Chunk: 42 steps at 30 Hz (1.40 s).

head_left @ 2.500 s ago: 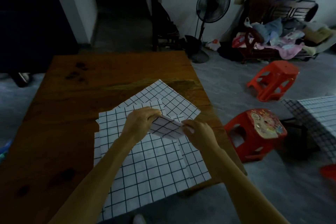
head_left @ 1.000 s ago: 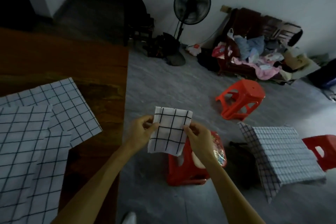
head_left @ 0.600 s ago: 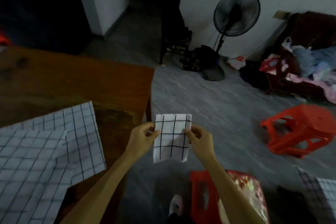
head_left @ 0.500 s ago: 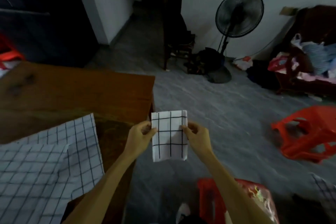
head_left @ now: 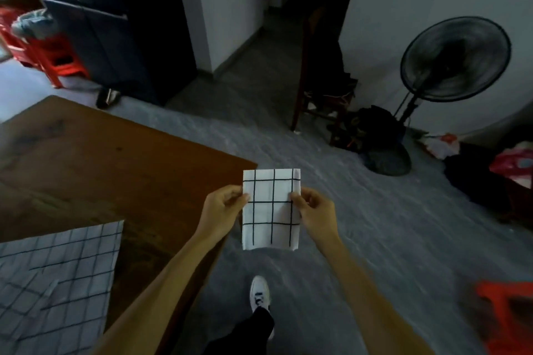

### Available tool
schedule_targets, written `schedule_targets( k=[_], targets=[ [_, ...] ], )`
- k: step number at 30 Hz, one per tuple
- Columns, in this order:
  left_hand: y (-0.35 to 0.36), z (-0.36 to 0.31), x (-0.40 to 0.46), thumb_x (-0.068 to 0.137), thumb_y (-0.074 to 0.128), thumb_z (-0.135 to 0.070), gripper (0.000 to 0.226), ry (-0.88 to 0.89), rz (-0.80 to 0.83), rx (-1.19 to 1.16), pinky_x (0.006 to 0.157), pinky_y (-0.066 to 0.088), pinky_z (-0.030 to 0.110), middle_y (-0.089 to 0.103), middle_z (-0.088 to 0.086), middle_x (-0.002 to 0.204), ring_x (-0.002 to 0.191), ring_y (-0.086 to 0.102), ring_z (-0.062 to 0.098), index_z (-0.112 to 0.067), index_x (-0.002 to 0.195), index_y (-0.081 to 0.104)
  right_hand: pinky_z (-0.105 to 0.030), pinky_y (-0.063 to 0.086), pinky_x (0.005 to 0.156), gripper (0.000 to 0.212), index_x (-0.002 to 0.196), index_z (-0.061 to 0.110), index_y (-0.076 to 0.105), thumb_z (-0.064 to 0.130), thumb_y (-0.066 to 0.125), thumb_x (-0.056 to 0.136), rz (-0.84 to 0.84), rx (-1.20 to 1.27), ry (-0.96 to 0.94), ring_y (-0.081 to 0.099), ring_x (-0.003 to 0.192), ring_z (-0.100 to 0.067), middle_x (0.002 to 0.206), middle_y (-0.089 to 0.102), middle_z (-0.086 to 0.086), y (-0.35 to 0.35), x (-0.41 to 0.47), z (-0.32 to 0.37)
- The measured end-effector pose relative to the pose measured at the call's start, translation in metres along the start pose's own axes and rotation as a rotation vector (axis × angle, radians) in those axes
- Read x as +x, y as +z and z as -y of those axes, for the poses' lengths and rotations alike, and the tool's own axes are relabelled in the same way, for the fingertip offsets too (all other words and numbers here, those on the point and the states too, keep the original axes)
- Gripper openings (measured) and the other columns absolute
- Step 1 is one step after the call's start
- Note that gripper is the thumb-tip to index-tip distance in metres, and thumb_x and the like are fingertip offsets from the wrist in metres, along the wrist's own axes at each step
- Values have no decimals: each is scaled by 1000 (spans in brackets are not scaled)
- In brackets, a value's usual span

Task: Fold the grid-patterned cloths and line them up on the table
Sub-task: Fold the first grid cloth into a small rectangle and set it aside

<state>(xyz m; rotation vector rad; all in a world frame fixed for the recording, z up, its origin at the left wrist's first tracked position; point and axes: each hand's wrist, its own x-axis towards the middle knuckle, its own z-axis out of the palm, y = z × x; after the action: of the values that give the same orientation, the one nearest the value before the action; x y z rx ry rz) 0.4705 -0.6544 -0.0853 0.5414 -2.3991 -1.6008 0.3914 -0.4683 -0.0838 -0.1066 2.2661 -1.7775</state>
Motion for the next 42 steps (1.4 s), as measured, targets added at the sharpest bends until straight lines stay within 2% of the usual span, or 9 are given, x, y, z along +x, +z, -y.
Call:
schedule_targets(
  k=[4,8,11,19,23,28,32,37,42],
  targets=[
    [19,8,81,90,60,-21,6,-86,-66,-55,67,49,19,67,-4,84,76,63,7,-20,91,66,-17,48,57,12,78,18,70,20,66,90,50,-60,25,59,60,1,65,66,11,7,84,6],
    [31,-6,166,91,59,-22,9,-158,-95,-120,64,46,17,66,-1,79,71,62,5,-17,86,65,-28,56,69,5,82,24,69,22,70,86,85,-140,23,68,75,-9,79,72,8,5,173,31],
    [35,-25,223,91,59,-17,6,-178,-111,-193,58,48,13,67,-5,80,69,64,-2,-19,87,64,-21,55,69,9,87,28,68,20,72,84,126,-135,5,68,80,-5,87,72,11,4,236,54],
    [56,-30,377,89,61,-21,9,-214,-218,-129,67,52,20,68,-4,77,72,66,8,-22,81,64,-22,56,73,13,95,27,69,18,71,85,266,-40,-19,69,85,-5,91,73,12,13,406,64],
    [69,-28,443,88,63,-17,5,-267,-335,-161,64,55,23,68,2,80,72,68,13,-19,85,66,-20,56,70,18,102,19,69,15,71,85,378,33,-56,70,86,-8,95,73,6,26,502,65],
    [64,-56,493,88,62,-9,7,-333,-570,-328,62,56,27,70,7,84,78,70,21,-9,92,67,-37,59,78,27,111,18,66,21,72,84,614,43,-70,70,90,-18,102,72,-2,53,591,95],
    [48,-78,519,87,60,-1,6,-318,-758,-406,52,51,20,68,0,69,62,67,10,-3,88,65,-35,59,79,31,113,15,64,18,72,84,815,48,-137,69,93,-21,104,71,-6,95,640,131],
    [10,-58,518,85,63,-11,9,-357,-915,-378,65,55,31,64,14,84,77,62,26,-5,92,64,-14,52,68,24,105,26,60,16,70,85,1049,59,-154,67,86,0,96,68,7,164,647,152],
    [-54,-12,495,81,66,-30,29,-373,-1089,-391,82,52,59,65,19,101,95,63,37,-10,101,65,-17,54,69,25,107,23,60,15,69,85,1287,-21,-215,69,89,-6,102,68,0,267,631,168]
  ],
)
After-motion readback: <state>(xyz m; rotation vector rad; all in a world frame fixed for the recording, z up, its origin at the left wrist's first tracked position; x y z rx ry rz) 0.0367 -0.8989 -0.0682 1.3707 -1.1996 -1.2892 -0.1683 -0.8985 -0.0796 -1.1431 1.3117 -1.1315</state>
